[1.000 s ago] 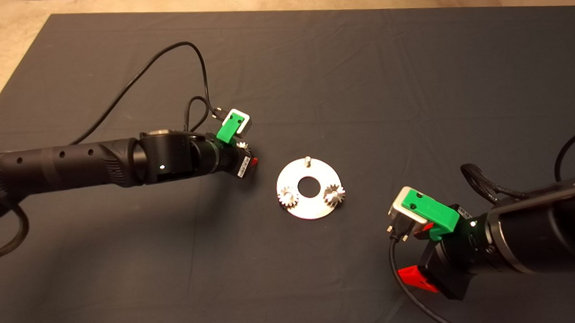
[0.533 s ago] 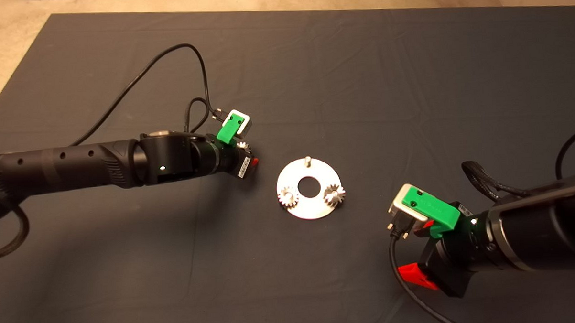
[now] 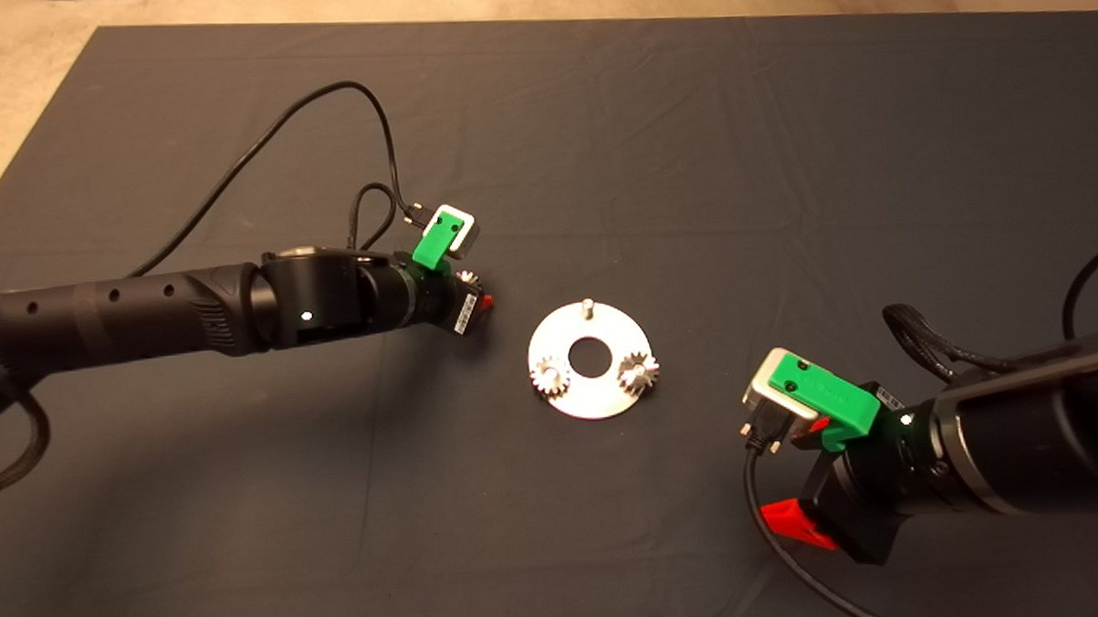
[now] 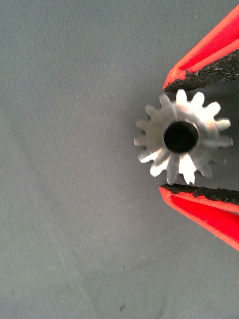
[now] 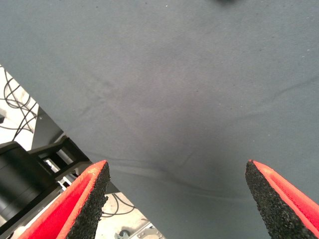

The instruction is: Install three planetary gears onto the carrier pins

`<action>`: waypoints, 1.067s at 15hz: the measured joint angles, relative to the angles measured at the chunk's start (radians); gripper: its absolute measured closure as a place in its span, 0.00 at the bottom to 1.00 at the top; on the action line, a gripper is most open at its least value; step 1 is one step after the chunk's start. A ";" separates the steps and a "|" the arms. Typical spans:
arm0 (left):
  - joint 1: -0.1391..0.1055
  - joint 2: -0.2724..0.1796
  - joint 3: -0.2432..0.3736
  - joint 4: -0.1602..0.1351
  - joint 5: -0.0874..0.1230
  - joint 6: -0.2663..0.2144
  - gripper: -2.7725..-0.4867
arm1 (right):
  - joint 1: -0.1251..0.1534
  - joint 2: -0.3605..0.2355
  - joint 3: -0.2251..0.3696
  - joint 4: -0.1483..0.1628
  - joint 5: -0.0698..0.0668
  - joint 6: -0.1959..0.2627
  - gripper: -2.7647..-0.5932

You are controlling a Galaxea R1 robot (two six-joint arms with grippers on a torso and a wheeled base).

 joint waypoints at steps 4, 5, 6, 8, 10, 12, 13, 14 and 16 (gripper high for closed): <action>0.000 -0.003 0.000 0.000 -0.004 0.000 0.73 | 0.000 0.000 0.000 0.000 0.000 0.000 0.34; 0.000 -0.003 0.000 0.000 -0.006 0.000 0.74 | 0.000 0.000 0.000 0.000 0.000 0.000 0.34; 0.000 -0.003 0.000 0.000 -0.010 0.000 0.74 | 0.000 0.000 0.000 0.000 0.000 0.000 0.34; 0.000 -0.003 0.000 0.000 -0.011 0.000 0.76 | 0.000 0.000 0.000 0.000 0.000 0.000 0.34; 0.000 -0.005 0.000 0.000 -0.014 0.000 0.76 | 0.000 0.000 0.000 0.000 0.000 0.000 0.34; 0.000 -0.006 0.000 0.000 -0.017 0.000 0.78 | 0.000 0.000 0.000 0.000 0.000 0.000 0.34; 0.000 -0.005 0.000 0.000 -0.017 0.000 0.78 | 0.000 0.000 0.000 0.000 0.000 0.000 0.34; 0.000 -0.005 0.000 0.000 -0.018 0.000 0.79 | 0.000 0.000 0.000 0.000 0.000 0.000 0.34; 0.000 -0.005 0.000 0.000 -0.019 -0.001 0.80 | 0.000 0.000 0.000 0.000 0.000 0.000 0.34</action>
